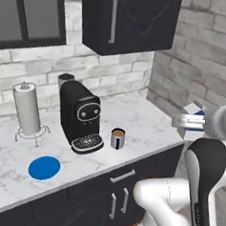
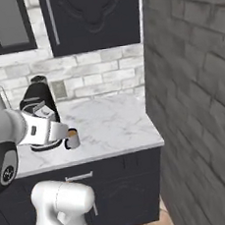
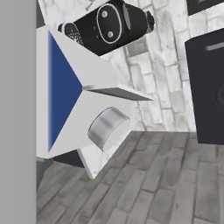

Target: Take a sugar cube from the saucer and place it inside the coffee. Then, grab milk from the fridge and place it next to the coffee on the counter to sweeten the coffee.

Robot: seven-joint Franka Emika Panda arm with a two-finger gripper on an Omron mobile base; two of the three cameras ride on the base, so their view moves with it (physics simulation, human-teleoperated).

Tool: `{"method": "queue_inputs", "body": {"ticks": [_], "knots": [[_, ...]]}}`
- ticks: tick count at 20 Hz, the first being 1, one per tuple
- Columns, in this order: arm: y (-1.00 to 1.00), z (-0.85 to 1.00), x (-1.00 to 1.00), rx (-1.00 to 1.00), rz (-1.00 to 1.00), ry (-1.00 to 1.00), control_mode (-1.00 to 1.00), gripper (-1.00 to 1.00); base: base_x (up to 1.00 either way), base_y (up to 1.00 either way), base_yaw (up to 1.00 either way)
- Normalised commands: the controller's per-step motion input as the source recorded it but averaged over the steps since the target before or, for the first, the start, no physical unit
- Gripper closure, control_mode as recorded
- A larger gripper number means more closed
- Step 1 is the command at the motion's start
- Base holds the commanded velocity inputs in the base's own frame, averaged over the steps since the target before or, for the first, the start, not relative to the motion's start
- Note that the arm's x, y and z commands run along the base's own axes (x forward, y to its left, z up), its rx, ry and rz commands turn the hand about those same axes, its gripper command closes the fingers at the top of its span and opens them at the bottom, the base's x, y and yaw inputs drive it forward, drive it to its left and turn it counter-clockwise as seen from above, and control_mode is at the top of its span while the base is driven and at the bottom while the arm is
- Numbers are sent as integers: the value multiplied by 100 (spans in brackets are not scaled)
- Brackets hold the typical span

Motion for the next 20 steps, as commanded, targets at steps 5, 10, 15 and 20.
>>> {"method": "queue_inputs", "body": {"ticks": [5, 10, 15, 20], "knots": [[0, 0, 0, 0, 0, 0, 100, 100, 7, -58, 46], [0, 0, 0, 0, 0, 0, 100, 100, 20, -38, 38], [0, 0, 0, 0, 0, 0, 100, 100, 54, -6, 22], [-33, 0, 13, 7, 14, 9, -100, 100, 16, -5, 7]]}}
